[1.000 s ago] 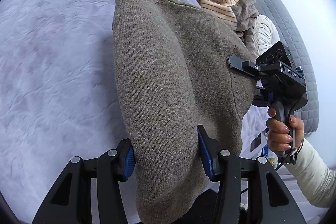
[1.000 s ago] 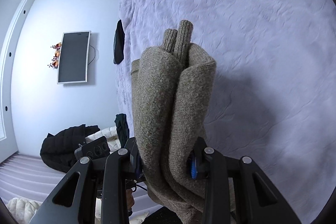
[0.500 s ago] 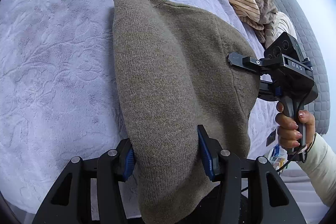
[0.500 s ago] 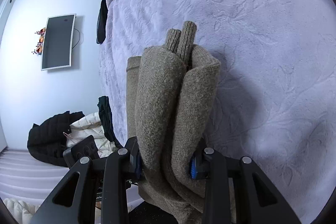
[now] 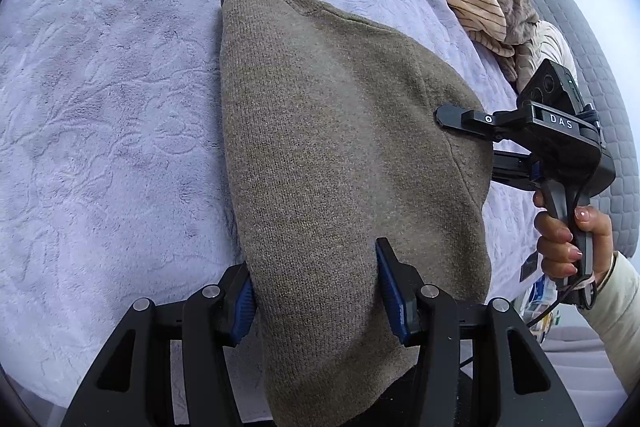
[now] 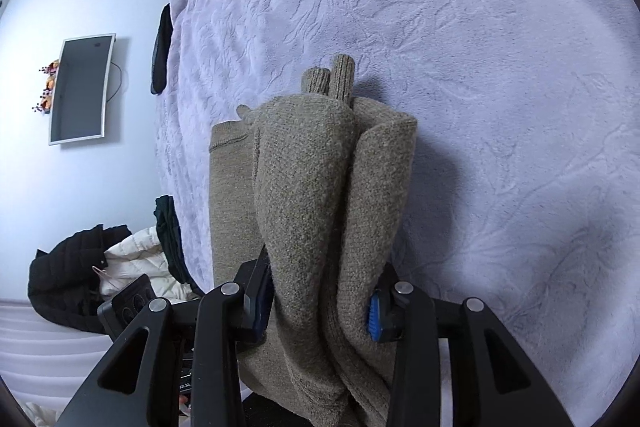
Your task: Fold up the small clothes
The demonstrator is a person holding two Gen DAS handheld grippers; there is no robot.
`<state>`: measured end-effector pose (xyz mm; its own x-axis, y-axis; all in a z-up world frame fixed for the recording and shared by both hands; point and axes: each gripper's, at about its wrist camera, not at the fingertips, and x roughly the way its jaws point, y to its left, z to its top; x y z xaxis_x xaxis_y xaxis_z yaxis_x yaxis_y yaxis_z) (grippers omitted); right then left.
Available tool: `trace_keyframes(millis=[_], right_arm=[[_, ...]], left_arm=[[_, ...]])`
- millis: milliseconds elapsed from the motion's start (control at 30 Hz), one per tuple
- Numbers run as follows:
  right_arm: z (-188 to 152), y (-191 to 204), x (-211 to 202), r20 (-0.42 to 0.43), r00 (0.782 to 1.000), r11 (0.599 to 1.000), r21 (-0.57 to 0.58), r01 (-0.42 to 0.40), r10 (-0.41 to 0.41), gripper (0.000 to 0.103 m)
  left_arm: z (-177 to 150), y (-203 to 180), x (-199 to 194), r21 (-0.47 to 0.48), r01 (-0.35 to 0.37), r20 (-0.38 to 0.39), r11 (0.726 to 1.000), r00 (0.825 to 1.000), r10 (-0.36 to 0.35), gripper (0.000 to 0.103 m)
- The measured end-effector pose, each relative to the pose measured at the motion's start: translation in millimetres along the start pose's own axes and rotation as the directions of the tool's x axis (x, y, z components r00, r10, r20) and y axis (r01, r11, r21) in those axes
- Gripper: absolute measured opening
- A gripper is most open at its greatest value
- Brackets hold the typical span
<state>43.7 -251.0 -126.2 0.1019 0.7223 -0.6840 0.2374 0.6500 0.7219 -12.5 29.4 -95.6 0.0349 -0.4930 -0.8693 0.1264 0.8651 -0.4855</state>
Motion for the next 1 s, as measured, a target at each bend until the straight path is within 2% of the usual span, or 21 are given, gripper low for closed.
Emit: trace_keyframes(millis=[133, 167, 233, 333, 400, 500, 567, 733, 767, 800, 833, 867, 967, 1000], right_arm=[[-1, 4, -5, 0.015, 0.996, 0.996, -0.015, 0.088, -0.088, 0.050], [-2, 5, -7, 0.020, 0.992, 0.992, -0.022, 0.126, -0.126, 0.050], [-4, 7, -11, 0.027, 0.980, 0.980, -0.032, 0.196, -0.196, 0.059], [-11, 10, -20, 0.045, 0.960, 0.959, -0.048, 0.279, -0.277, 0.061], [-17, 12, -27, 0.059, 0.952, 0.951, -0.051, 0.305, -0.302, 0.061], [-27, 14, -38, 0.081, 0.944, 0.945, -0.036, 0.324, -0.320, 0.061], [-34, 17, -43, 0.094, 0.942, 0.945, -0.023, 0.326, -0.323, 0.061], [-53, 34, -51, 0.140, 0.929, 0.936, -0.036, 0.349, -0.341, 0.061], [-58, 42, -52, 0.158, 0.925, 0.932, -0.054, 0.358, -0.346, 0.061], [-63, 49, -52, 0.171, 0.922, 0.928, -0.078, 0.365, -0.349, 0.055], [-69, 60, -50, 0.187, 0.918, 0.920, -0.116, 0.374, -0.349, 0.041], [-75, 67, -48, 0.191, 0.918, 0.915, -0.145, 0.376, -0.347, 0.037], [-89, 85, -27, 0.156, 0.923, 0.897, -0.227, 0.379, -0.351, 0.037], [-92, 85, -19, 0.141, 0.919, 0.886, -0.245, 0.394, -0.369, 0.037]], left_arm=[[2, -3, 2, 0.001, -0.014, -0.005, 1.000, 1.000, 0.014, 0.053], [3, -4, 2, 0.003, -0.018, -0.006, 1.000, 1.000, 0.018, 0.053], [4, -5, 2, 0.004, -0.025, -0.008, 1.000, 1.000, 0.025, 0.053], [5, -7, 0, 0.009, -0.037, -0.012, 0.999, 0.999, 0.037, 0.053], [5, -8, -2, 0.015, -0.058, -0.014, 0.998, 0.998, 0.058, 0.058], [4, -10, -6, 0.034, -0.086, -0.011, 0.996, 0.996, 0.087, 0.058], [3, -11, -9, 0.044, -0.118, -0.003, 0.992, 0.993, 0.118, 0.064], [2, -13, -25, 0.073, -0.201, 0.047, 0.977, 0.979, 0.198, 0.064], [2, -12, -28, 0.071, -0.214, 0.057, 0.974, 0.976, 0.210, 0.064], [3, -11, -29, 0.068, -0.229, 0.062, 0.971, 0.972, 0.225, 0.064], [3, -11, -28, 0.067, -0.252, 0.060, 0.965, 0.967, 0.248, 0.064], [3, -11, -25, 0.068, -0.273, 0.052, 0.960, 0.962, 0.269, 0.064], [2, -9, -12, 0.077, -0.320, 0.033, 0.944, 0.947, 0.318, 0.064], [1, -8, -9, 0.076, -0.327, 0.031, 0.942, 0.945, 0.325, 0.064]])
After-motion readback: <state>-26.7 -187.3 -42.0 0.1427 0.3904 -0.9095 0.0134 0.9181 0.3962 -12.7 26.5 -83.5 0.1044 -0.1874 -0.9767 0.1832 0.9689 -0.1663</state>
